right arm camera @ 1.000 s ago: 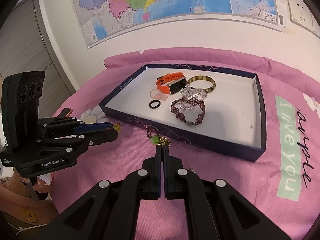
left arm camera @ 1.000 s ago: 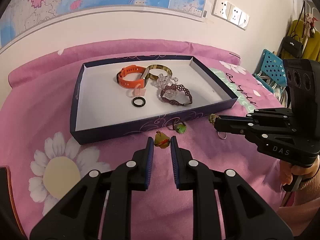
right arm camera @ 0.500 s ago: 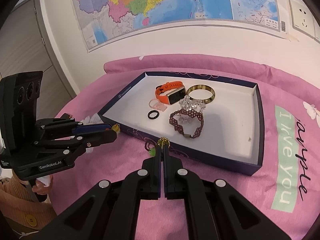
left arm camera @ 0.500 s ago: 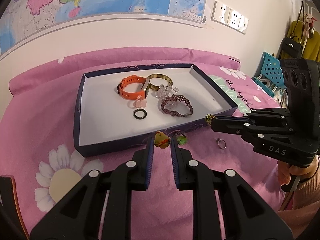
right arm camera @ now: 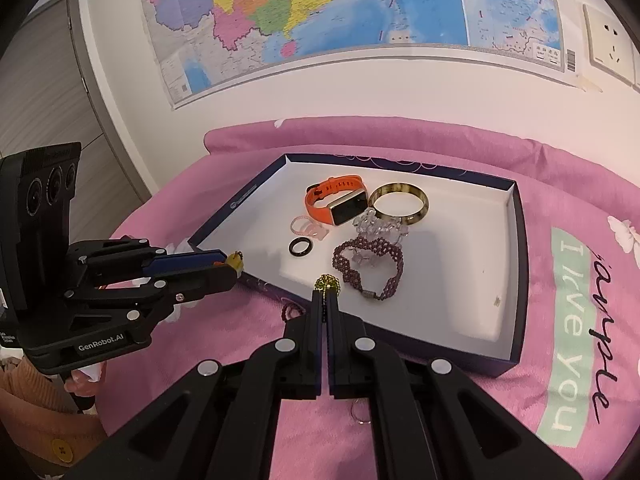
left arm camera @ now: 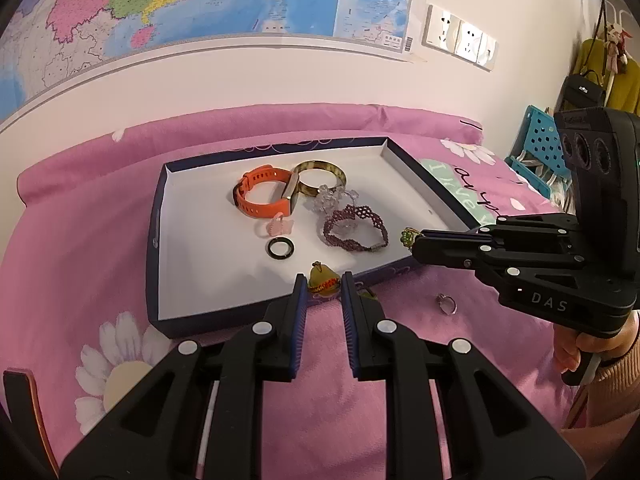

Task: Organize jewelry
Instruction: 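Grasp the amber pendant with the left tool while the right tool lifts the earring, then carry the pendant into the box with the left tool while the right tool lowers the earring in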

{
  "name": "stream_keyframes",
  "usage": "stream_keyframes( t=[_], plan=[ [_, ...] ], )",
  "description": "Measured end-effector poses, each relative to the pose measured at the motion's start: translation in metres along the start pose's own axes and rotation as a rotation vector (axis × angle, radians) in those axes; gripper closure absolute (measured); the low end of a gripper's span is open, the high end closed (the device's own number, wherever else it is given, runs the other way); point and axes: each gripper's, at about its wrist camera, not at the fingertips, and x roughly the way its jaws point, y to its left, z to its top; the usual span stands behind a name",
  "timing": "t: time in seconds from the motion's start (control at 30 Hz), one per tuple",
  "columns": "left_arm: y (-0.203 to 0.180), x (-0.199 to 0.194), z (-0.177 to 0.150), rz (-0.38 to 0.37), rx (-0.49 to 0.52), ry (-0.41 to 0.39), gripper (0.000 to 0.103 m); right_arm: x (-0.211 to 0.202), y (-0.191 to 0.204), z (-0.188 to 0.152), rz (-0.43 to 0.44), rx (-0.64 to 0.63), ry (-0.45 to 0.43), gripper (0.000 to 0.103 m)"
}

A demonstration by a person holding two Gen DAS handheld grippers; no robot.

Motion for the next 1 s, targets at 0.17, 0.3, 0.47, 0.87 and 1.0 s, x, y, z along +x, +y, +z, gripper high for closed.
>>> stream_keyframes(
  t=[0.17,0.3,0.47,0.87,1.0],
  plan=[
    [0.002,0.005,0.005,0.007,-0.003,-0.001,0.085,0.005,-0.003,0.005,-0.003,0.003,0.001,0.102],
    [0.004,0.011,0.007,0.012,-0.005,0.004,0.085,0.008,-0.006,0.008,-0.002,0.008,0.004,0.102],
    [0.007,0.018,0.009,0.013,-0.015,0.016,0.085,0.012,-0.009,0.01,-0.005,0.015,0.008,0.102],
    [0.011,0.031,0.013,0.021,-0.031,0.037,0.085,0.022,-0.015,0.014,-0.011,0.024,0.018,0.102],
    [0.011,0.035,0.014,0.022,-0.03,0.043,0.085,0.026,-0.018,0.014,-0.012,0.031,0.024,0.102]
  ],
)
